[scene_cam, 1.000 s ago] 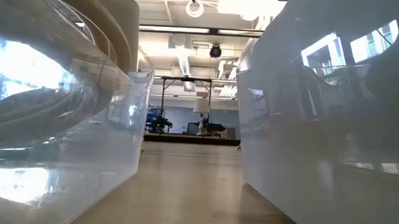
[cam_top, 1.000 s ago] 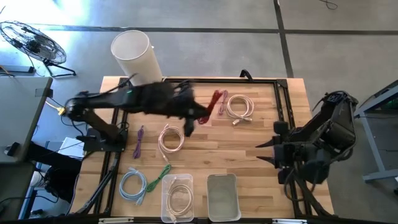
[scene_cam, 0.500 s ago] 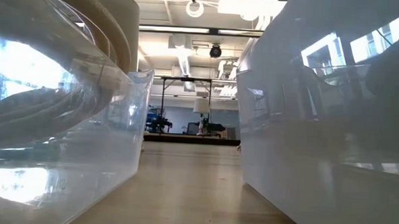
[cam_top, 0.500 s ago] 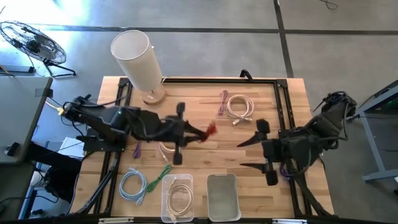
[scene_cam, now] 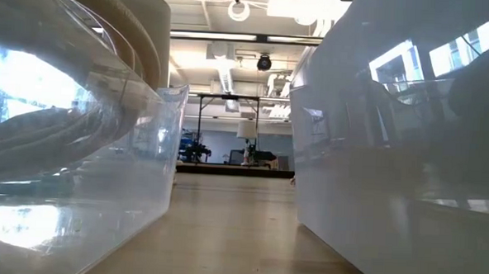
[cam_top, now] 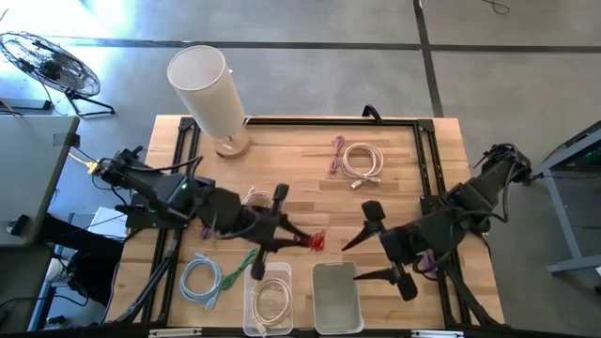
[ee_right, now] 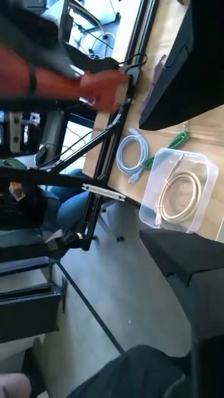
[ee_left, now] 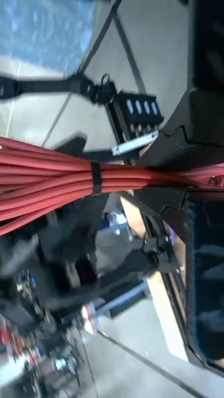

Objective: Pick & Place USB Port
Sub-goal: Put the red USB cable into the gray bin

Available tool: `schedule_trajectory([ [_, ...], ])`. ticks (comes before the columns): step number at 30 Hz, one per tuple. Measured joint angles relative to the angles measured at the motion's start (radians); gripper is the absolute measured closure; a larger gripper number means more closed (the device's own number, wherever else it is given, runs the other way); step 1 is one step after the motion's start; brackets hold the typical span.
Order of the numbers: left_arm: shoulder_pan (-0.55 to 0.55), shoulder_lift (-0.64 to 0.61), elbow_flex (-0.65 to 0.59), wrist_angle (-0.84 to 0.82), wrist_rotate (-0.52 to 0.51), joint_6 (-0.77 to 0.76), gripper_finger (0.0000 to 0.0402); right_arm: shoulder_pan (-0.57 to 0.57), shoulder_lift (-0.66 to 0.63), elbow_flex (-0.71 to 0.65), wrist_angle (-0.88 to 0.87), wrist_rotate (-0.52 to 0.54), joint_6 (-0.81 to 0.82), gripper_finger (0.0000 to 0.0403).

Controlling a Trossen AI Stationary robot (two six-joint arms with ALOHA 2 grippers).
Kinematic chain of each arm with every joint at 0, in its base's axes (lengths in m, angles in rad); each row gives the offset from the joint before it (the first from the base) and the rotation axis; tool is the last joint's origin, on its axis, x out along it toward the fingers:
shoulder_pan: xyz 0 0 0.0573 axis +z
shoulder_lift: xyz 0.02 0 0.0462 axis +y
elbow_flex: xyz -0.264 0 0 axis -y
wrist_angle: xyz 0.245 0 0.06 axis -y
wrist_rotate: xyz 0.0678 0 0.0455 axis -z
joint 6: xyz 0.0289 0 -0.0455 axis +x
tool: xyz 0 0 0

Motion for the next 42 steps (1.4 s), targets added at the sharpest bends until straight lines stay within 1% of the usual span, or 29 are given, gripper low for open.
schedule_trajectory([
  [2, -0.020, -0.002, 0.000, -0.002, 0.016, -0.001, 0.0379, -0.001, 0.000, 0.000, -0.005, 0.036, 0.007, 0.0139],
  [6, -0.073, -0.018, 0.001, -0.007, 0.014, -0.002, 0.0380, -0.005, 0.000, 0.000, -0.008, 0.104, 0.034, 0.0139],
  [11, -0.108, -0.026, 0.002, 0.007, -0.063, 0.049, 0.0380, -0.022, 0.003, 0.000, 0.072, 0.146, 0.005, 0.0139],
  [13, -0.109, -0.026, 0.002, 0.022, -0.093, 0.070, 0.0380, -0.024, 0.003, 0.000, 0.117, 0.142, -0.026, 0.0139],
  [15, -0.108, -0.026, 0.002, 0.060, -0.098, 0.090, 0.0380, -0.025, 0.003, 0.000, 0.148, 0.141, -0.060, 0.0139],
  [18, -0.107, -0.019, 0.002, 0.163, -0.101, 0.146, 0.0380, -0.024, 0.003, 0.000, 0.180, 0.137, -0.131, 0.0139],
  [21, -0.107, -0.012, 0.001, 0.234, -0.100, 0.153, 0.0380, -0.022, 0.003, 0.000, 0.216, 0.137, -0.219, 0.0139],
  [25, -0.091, -0.002, 0.001, 0.262, -0.097, 0.153, 0.0380, -0.029, 0.003, 0.000, 0.246, 0.149, -0.281, 0.0139],
  [30, -0.073, 0.036, 0.001, 0.271, -0.105, 0.134, 0.0380, -0.046, 0.003, 0.000, 0.275, 0.117, -0.299, 0.0139],
  [32, -0.068, 0.056, 0.001, 0.276, -0.085, 0.126, 0.0380, -0.051, 0.003, 0.000, 0.281, 0.092, -0.299, 0.0139],
  [35, -0.054, 0.074, 0.001, 0.278, -0.066, 0.124, 0.0380, -0.052, 0.003, 0.000, 0.284, 0.084, -0.298, 0.0139],
  [42, -0.041, 0.078, 0.001, 0.281, -0.060, 0.118, 0.0380, -0.052, 0.003, 0.000, 0.288, 0.028, -0.272, 0.0139],
])
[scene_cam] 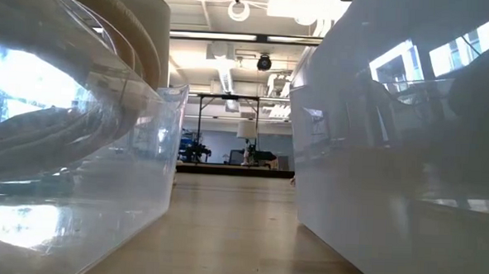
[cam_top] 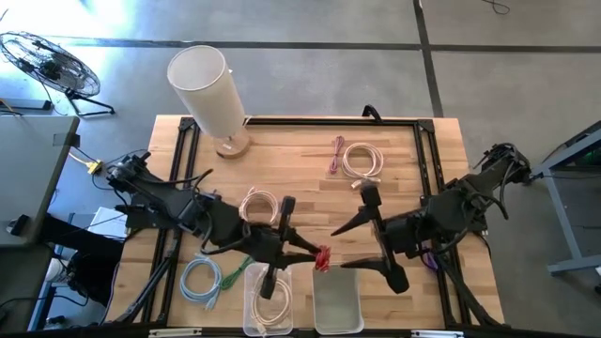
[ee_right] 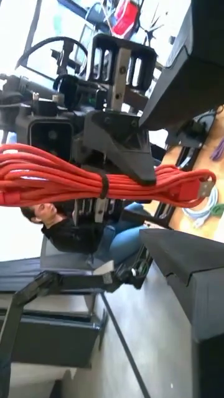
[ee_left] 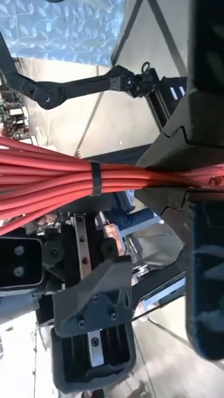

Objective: Pick & Place USB Port
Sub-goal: Put the red USB cable into the gray bin

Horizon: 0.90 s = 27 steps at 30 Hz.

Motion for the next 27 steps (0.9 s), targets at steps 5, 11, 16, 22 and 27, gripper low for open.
schedule_trajectory([
  [5, 0.002, 0.000, 0.000, 0.001, 0.011, -0.001, 0.0380, 0.000, 0.000, 0.000, 0.000, -0.031, 0.014, 0.0139],
  [11, 0.022, 0.038, 0.000, 0.024, 0.049, -0.001, 0.0380, -0.005, 0.000, 0.000, 0.001, -0.021, 0.015, 0.0139],
  [16, 0.051, 0.051, 0.000, 0.024, 0.059, -0.019, 0.0380, -0.020, 0.000, 0.000, 0.001, -0.028, 0.032, 0.0139],
  [22, 0.068, 0.062, 0.000, 0.043, 0.095, -0.037, 0.0380, -0.032, 0.004, 0.000, -0.001, -0.070, 0.044, 0.0141],
  [27, 0.080, 0.061, 0.000, 0.052, 0.105, -0.045, 0.0381, -0.033, 0.004, 0.000, -0.008, -0.068, 0.041, 0.0198],
])
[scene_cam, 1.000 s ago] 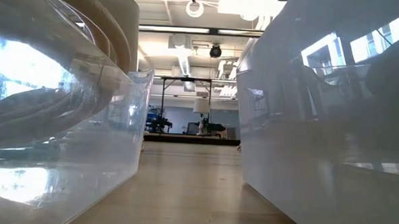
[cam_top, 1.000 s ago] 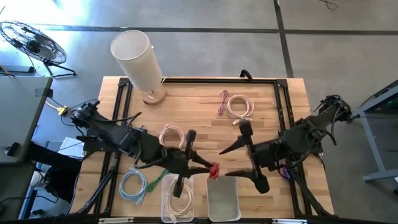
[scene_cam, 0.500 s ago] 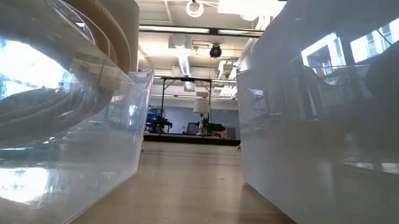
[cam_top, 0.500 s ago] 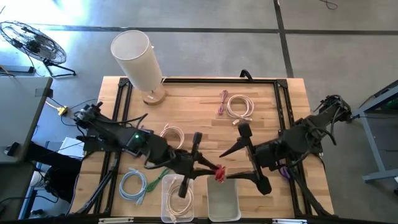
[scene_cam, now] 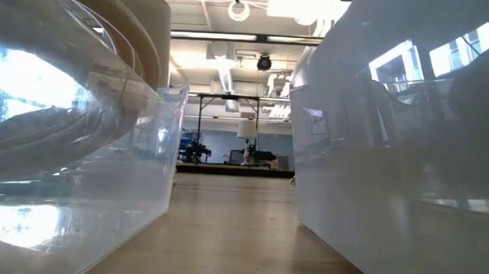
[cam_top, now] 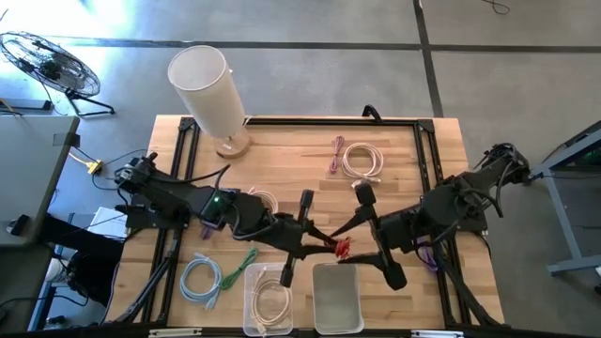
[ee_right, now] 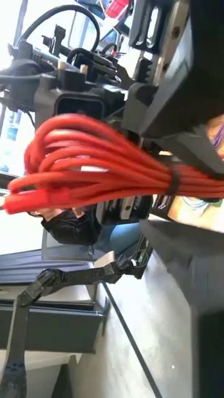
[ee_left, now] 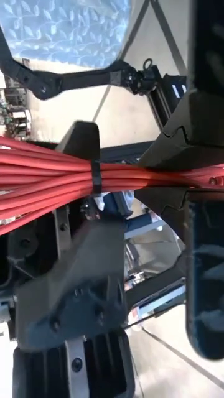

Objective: Pick & Place USB Port
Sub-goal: Put the red USB cable into the gray bin

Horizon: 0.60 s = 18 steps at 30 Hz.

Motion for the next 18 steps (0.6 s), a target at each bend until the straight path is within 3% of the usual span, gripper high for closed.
schedule_trajectory([
  [5, 0.000, 0.001, 0.000, 0.000, -0.004, 0.000, 0.0381, 0.000, 0.000, 0.001, -0.017, 0.016, -0.039, 0.0363],
  [6, 0.000, 0.001, 0.000, -0.001, -0.006, 0.000, 0.0381, 0.001, 0.000, 0.001, -0.022, 0.017, -0.049, 0.0377],
  [10, -0.001, 0.000, 0.000, -0.013, -0.012, 0.000, 0.0364, 0.001, 0.000, 0.001, -0.030, 0.037, -0.026, 0.0372],
  [18, -0.001, -0.004, 0.000, -0.046, -0.030, -0.005, 0.0244, 0.050, -0.006, 0.000, -0.051, 0.118, -0.030, 0.0379],
])
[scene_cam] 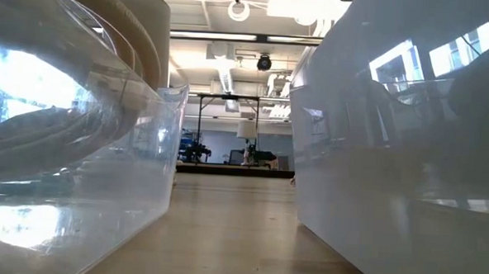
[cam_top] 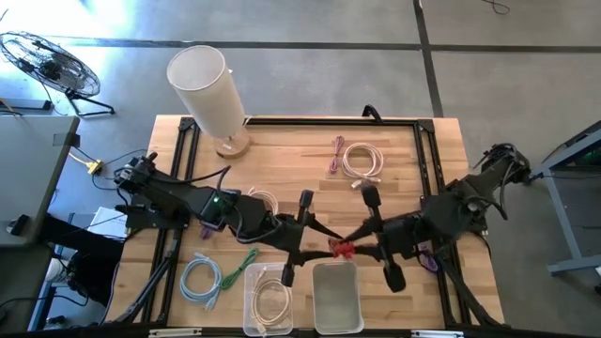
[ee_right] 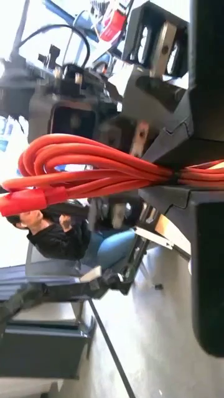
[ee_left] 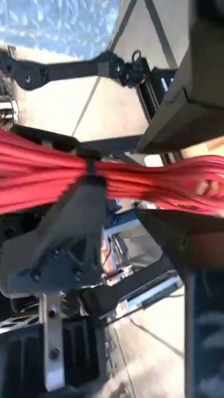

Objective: Pick & Place USB Port
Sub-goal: Put the red USB cable into the gray bin

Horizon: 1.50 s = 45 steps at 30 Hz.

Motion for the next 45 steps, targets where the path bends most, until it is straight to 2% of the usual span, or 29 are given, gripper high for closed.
schedule_trajectory([
  [3, 0.000, -0.011, 0.000, -0.005, 0.039, -0.021, 0.0216, 0.051, -0.016, 0.000, -0.041, 0.058, 0.035, 0.0379],
  [7, 0.000, -0.039, 0.000, -0.057, 0.055, -0.021, 0.0202, 0.147, -0.043, 0.000, -0.147, 0.169, 0.154, 0.0379],
  [11, 0.000, -0.080, 0.000, -0.158, 0.017, -0.017, 0.0204, 0.207, -0.050, 0.000, -0.323, 0.206, 0.476, 0.0379],
  [16, 0.000, -0.118, 0.000, -0.215, -0.034, -0.014, 0.0209, 0.219, -0.030, 0.000, -0.552, 0.154, 0.872, 0.0379],
  [18, 0.000, -0.133, 0.000, -0.224, -0.034, -0.013, 0.0209, 0.209, -0.017, 0.000, -0.583, 0.055, 0.949, 0.0379],
  [22, 0.000, -0.150, 0.001, -0.231, -0.034, -0.013, 0.0209, 0.192, 0.009, 0.000, -0.516, -0.220, 0.962, 0.0379],
  [25, 0.000, -0.156, 0.000, -0.246, -0.022, -0.014, 0.0209, 0.167, 0.030, 0.000, -0.441, -0.320, 0.954, 0.0379],
  [27, 0.000, -0.166, 0.000, -0.267, -0.011, -0.014, 0.0209, 0.139, 0.048, 0.000, -0.412, -0.344, 0.961, 0.0379],
  [32, 0.000, -0.192, 0.000, -0.342, 0.028, -0.015, 0.0209, 0.071, 0.123, 0.000, -0.395, -0.340, 1.026, 0.0379],
  [36, -0.001, -0.219, 0.000, -0.445, 0.047, -0.025, 0.0209, 0.046, 0.194, 0.000, -0.300, -0.320, 1.107, 0.0379],
  [40, 0.000, -0.252, 0.000, -0.529, 0.099, -0.048, 0.0209, 0.032, 0.258, 0.000, -0.213, -0.244, 1.231, 0.0379],
  [45, -0.001, -0.294, 0.000, -0.621, 0.153, -0.076, 0.0209, 0.048, 0.338, 0.000, -0.217, -0.110, 1.457, 0.0379],
])
